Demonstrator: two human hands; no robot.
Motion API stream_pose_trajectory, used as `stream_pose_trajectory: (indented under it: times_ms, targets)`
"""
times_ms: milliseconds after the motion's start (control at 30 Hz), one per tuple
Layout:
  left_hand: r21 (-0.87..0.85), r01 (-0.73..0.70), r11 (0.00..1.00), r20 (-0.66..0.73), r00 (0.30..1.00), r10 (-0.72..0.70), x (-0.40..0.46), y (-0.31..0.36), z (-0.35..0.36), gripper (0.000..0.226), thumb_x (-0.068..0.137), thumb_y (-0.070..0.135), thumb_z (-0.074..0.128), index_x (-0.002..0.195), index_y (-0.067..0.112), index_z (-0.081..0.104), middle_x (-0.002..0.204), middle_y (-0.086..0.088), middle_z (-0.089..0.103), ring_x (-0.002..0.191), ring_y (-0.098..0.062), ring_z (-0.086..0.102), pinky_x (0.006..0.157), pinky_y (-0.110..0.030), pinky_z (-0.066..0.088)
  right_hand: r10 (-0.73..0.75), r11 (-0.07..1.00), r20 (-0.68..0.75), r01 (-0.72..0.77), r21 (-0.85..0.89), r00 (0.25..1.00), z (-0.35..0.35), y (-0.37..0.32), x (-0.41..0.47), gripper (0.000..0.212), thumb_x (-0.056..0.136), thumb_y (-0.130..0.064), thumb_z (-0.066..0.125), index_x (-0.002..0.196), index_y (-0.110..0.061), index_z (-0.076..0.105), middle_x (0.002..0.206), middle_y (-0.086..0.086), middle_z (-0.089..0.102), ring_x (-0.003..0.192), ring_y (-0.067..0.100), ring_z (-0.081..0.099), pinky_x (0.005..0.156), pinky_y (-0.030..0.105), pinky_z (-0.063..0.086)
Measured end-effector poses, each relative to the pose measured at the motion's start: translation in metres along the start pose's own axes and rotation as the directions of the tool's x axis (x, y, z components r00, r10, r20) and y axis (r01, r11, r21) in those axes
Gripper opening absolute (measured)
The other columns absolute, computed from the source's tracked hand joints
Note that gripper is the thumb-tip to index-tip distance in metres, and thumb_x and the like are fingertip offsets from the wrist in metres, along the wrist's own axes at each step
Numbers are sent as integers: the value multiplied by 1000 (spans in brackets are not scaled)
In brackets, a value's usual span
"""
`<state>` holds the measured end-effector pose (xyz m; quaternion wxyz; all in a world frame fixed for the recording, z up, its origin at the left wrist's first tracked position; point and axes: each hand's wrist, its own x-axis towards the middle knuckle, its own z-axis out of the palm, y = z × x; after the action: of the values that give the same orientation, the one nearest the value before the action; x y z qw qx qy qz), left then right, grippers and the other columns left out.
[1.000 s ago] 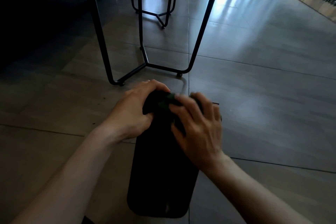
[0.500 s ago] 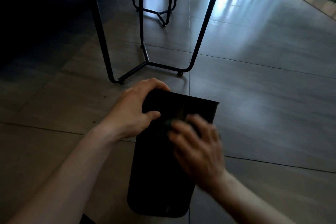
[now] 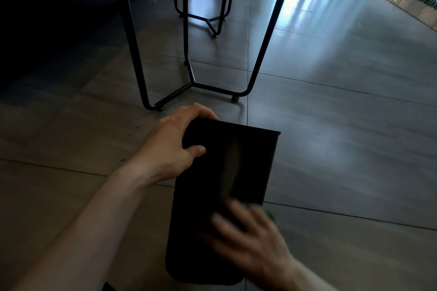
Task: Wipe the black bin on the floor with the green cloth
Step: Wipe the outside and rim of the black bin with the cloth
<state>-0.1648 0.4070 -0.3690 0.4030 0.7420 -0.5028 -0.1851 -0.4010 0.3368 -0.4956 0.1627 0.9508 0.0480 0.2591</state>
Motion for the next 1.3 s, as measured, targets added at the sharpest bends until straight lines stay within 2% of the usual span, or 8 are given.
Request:
stream_pose_trajectory:
  times_ms: [200,367,500,600,800,1033,1133,1300]
  targets:
    - [2,-23,1000,9,1000,23,2,2,0,58,75,3,78,116,39,58,118,14,62,120,-14,59,106,-45,48,492,868,-200,-495,35,848,-12,77,87,34,108,-38,42,133,-29,63,133,7,66,126,40,49,87,46,42]
    - [23,31,999,-19,999,-31,1,-4,-3,56,77,9,80,115,43,56,119,13,60,119,-17,59,105,-47,49,117,993,-43,-117,0,992,10,-2,8,33,104,-31,57,136,-35,59,141,1,54,126,38,52,87,45,53]
    - [15,18,1000,-8,1000,-18,-2,-2,-3,58,76,8,79,115,44,56,119,16,60,119,-16,58,105,-46,49,-141,990,183,141,12,973,3,-27,-17,40,101,-40,57,141,-42,51,148,-3,45,131,33,48,89,39,58]
    - [8,7,1000,1,1000,-7,-1,0,-3,57,76,6,79,115,42,57,118,12,62,117,-17,60,104,-46,49,159,985,-51,-155,70,986,-5,9,32,31,100,-29,59,131,-35,59,141,2,52,128,36,50,89,45,50]
    - [-3,-36,999,2,999,36,0,4,2,59,74,5,80,121,35,59,120,13,64,120,-14,61,105,-44,49,766,642,-291,-699,314,573,-15,59,121,37,94,-17,62,127,-31,54,133,12,63,125,41,52,96,49,43]
    - [2,14,1000,-23,1000,-14,0,-5,-1,58,77,10,82,119,43,58,119,10,63,118,-17,61,103,-46,50,432,894,-119,-407,189,894,17,-65,30,17,106,-39,48,122,-39,54,140,-1,52,130,31,50,93,41,44]
    - [8,-5,1000,-12,1000,5,-1,-3,-1,58,78,12,81,120,44,57,119,14,62,117,-15,60,102,-44,51,362,925,-83,-346,159,928,15,-60,22,18,105,-37,48,122,-40,54,139,-1,53,129,30,51,92,41,44]
    - [8,-15,1000,-8,1000,15,3,-5,-2,58,78,8,80,119,41,58,120,11,64,120,-15,60,106,-45,49,735,678,-273,-678,285,620,6,35,98,33,91,-16,66,120,-28,55,135,5,53,128,37,48,96,45,41]
